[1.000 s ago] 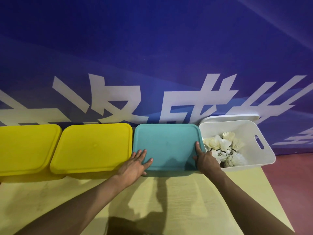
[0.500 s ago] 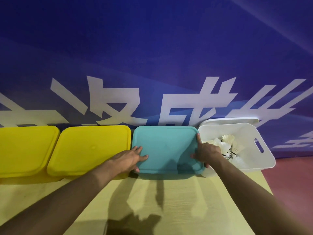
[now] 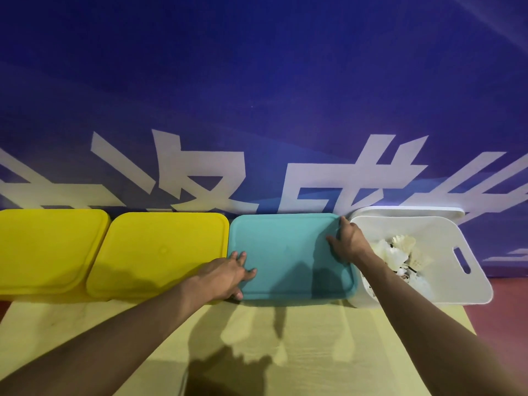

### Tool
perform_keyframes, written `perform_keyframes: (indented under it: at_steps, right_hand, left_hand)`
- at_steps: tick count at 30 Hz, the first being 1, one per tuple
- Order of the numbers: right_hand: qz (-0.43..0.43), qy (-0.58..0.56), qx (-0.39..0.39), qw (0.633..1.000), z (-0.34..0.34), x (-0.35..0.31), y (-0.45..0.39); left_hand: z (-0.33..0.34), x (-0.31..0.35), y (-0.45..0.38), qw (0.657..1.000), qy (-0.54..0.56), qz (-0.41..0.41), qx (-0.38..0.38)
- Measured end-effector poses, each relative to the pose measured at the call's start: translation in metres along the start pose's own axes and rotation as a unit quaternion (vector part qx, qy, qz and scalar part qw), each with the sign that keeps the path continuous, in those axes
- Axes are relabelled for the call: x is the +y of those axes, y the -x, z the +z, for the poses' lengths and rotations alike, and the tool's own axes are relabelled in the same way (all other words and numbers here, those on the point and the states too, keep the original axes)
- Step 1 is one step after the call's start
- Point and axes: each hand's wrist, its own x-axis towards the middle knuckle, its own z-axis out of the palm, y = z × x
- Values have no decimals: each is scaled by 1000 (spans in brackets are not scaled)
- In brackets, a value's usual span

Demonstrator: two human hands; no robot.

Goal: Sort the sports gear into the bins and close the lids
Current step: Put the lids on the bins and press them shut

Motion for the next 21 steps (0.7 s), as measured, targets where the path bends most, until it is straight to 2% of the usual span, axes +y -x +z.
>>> perform_keyframes:
  at_steps: [2, 4, 9, 14, 21]
  right_hand:
    - [2, -33, 58, 998, -2, -3, -6]
    - [2, -30, 82, 996, -6, -5, -14]
    - [15, 0, 57, 998, -17, -7, -33]
    - [7, 17, 64, 998, -17, -4, -41]
    - [-40, 53, 61, 996, -16, -2, -46]
  left_hand:
    - [-1, 0, 2, 1000, -5, 5, 3]
    - [-1, 0, 5, 1000, -8, 10, 8]
    - [-2, 0, 6, 1000, -12, 16, 13]
    - [-4, 1, 6, 1000, -13, 17, 11]
    - [1, -3, 11, 999, -30, 38, 21]
